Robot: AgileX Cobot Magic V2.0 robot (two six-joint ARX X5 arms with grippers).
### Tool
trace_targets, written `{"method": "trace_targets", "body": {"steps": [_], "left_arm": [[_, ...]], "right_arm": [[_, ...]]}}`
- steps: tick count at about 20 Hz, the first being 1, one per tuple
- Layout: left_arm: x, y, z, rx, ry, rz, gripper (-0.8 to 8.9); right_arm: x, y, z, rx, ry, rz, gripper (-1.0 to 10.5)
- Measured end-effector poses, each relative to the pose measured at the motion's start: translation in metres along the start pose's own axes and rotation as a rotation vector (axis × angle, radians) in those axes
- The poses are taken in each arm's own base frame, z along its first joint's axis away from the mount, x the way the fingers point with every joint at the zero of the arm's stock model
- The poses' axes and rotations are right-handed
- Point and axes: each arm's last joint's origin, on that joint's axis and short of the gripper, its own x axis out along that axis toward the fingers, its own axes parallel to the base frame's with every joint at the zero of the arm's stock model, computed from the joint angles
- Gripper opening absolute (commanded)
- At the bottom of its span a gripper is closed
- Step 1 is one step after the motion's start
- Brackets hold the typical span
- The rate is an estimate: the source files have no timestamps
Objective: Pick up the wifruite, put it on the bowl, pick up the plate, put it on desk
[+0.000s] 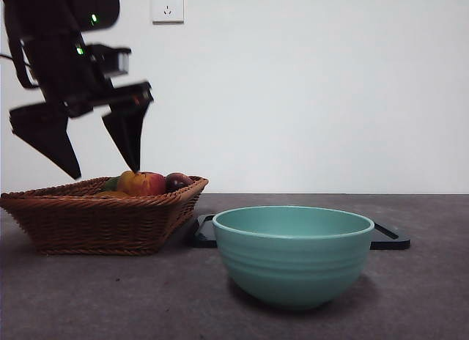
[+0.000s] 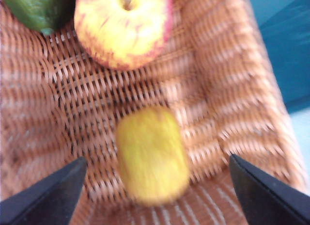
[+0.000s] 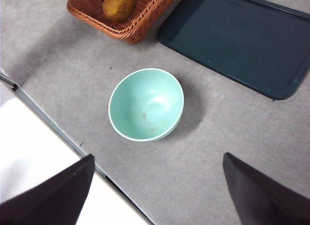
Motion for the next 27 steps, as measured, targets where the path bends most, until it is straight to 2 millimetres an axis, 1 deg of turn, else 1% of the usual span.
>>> {"method": "trace_targets", "body": {"steps": [3,5,6,7,9,11,12,15,16,17,20,22,23,24,25,27], "left_arm": [[0.025,0.001,0.001,-0.002,0.032,0.006,4.65],[0.038,0.002,0.0,-0.003,0.055,0.008,4.63],[0.04,0.002,0.001,-0.003,0.053,0.007,4.51],[0.04,0.002,0.001,-0.003,0.051,0.007,4.05],[0.044,0.002,0.0,-0.003,0.064,0.008,3.83],[0.049,0.003,-0.002,-0.004,0.09,0.01,2.35],[0.049,0.003,-0.002,-0.005,0.089,0.01,2.13],[0.047,0.003,-0.002,-0.005,0.091,0.01,2.13],[0.041,0.002,-0.002,-0.003,0.081,0.009,2.13],[0.028,-0.001,0.0,0.003,0.049,0.005,2.13],[-0.037,-0.02,0.0,0.054,-0.11,-0.039,2.14],[-0.074,-0.041,-0.009,0.117,-0.183,-0.119,2.14],[-0.088,-0.053,-0.015,0.156,-0.207,-0.177,2.14],[-0.099,-0.069,-0.021,0.207,-0.222,-0.235,2.14],[-0.101,-0.082,-0.025,0.245,-0.221,-0.265,2.14],[-0.098,-0.108,-0.033,0.323,-0.194,-0.317,2.14]], "right_arm": [[0.0,0.0,0.0,0.0,0.0,0.0,4.2],[0.0,0.0,0.0,0.0,0.0,0.0,4.2],[0.0,0.0,0.0,0.0,0.0,0.0,4.2],[0.0,0.0,0.0,0.0,0.0,-0.001,4.2],[0.0,0.0,0.0,0.0,0.0,-0.001,4.2],[0.0,0.0,0.0,0.0,0.0,-0.001,4.2],[0.0,0.0,0.0,0.0,-0.001,-0.001,4.2],[0.0,0.0,0.0,0.0,-0.001,-0.001,4.2],[0.0,0.0,0.0,0.0,-0.001,-0.001,4.2],[0.0,0.0,0.0,0.0,0.0,-0.001,4.2],[0.0,0.0,0.001,-0.002,-0.005,-0.001,4.2],[0.0,0.0,0.001,-0.004,-0.008,-0.001,4.2],[0.0,0.0,0.001,-0.004,-0.007,-0.003,4.2],[0.0,0.0,0.001,-0.004,-0.007,-0.006,4.2],[0.0,0.0,0.001,-0.004,-0.007,-0.006,4.2],[0.0,0.0,0.001,-0.003,-0.007,-0.007,4.2]]}}
